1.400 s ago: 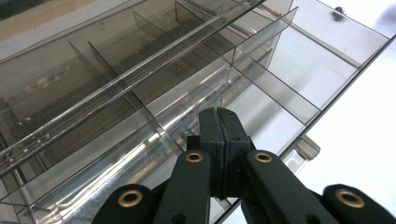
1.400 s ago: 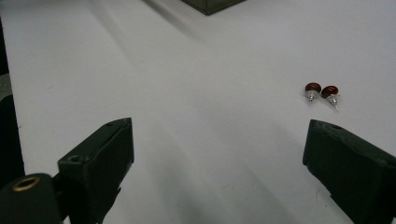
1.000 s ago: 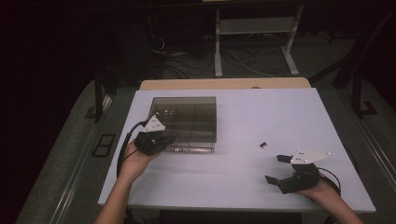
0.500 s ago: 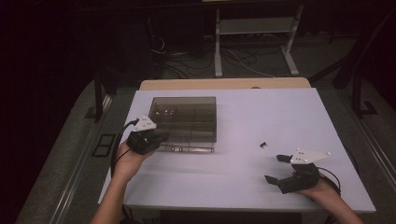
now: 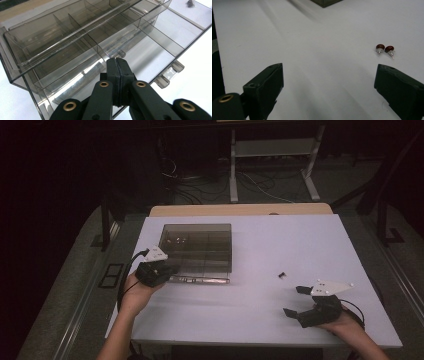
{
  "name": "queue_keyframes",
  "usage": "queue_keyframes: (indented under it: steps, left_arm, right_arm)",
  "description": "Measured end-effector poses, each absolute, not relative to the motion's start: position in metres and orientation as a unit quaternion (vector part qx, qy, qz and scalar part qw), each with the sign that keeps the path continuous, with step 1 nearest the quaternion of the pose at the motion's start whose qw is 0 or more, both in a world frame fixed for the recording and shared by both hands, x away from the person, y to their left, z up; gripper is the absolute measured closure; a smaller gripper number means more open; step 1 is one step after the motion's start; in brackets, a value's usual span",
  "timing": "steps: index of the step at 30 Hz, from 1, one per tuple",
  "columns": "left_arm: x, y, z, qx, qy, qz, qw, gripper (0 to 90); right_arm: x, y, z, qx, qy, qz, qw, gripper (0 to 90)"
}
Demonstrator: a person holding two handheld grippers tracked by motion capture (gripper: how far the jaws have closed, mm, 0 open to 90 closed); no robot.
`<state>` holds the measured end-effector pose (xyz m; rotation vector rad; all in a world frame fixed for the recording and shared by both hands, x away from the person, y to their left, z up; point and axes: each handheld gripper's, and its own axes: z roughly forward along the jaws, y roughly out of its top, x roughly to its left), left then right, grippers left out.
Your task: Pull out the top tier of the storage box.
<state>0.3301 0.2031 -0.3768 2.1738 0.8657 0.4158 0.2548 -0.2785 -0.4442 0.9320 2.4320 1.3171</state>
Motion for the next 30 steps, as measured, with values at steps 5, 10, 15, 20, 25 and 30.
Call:
queue_keyframes:
  steps: [5, 10, 15, 20, 25, 30]
  left_arm:
    - [0.3254, 0.2019, -0.3768, 0.855, 0.331, 0.153, 0.369, 89.4]
    - [0.3238, 0.2005, -0.3762, 0.858, 0.33, 0.152, 0.364, 89.3]
    - [0.3239, 0.2008, -0.3763, 0.857, 0.33, 0.153, 0.365, 89.2]
    - [0.3248, 0.2036, -0.374, 0.85, 0.333, 0.152, 0.38, 87.5]
    - [0.3264, 0.2073, -0.3703, 0.839, 0.335, 0.158, 0.398, 84.2]
    - [0.3241, 0.2057, -0.3675, 0.831, 0.337, 0.157, 0.415, 81.4]
  right_arm:
    - [0.2546, -0.2786, -0.4442, 0.317, 0.827, 0.45, 0.112, 8.2]
    - [0.2547, -0.279, -0.444, 0.317, 0.828, 0.45, 0.111, 8.2]
    - [0.2548, -0.2791, -0.4439, 0.317, 0.828, 0.45, 0.111, 8.2]
    - [0.2564, -0.2795, -0.4446, 0.323, 0.826, 0.449, 0.11, 8.2]
    - [0.2584, -0.2804, -0.4458, 0.326, 0.824, 0.451, 0.11, 8.2]
    - [0.2562, -0.2802, -0.4453, 0.323, 0.826, 0.449, 0.112, 8.2]
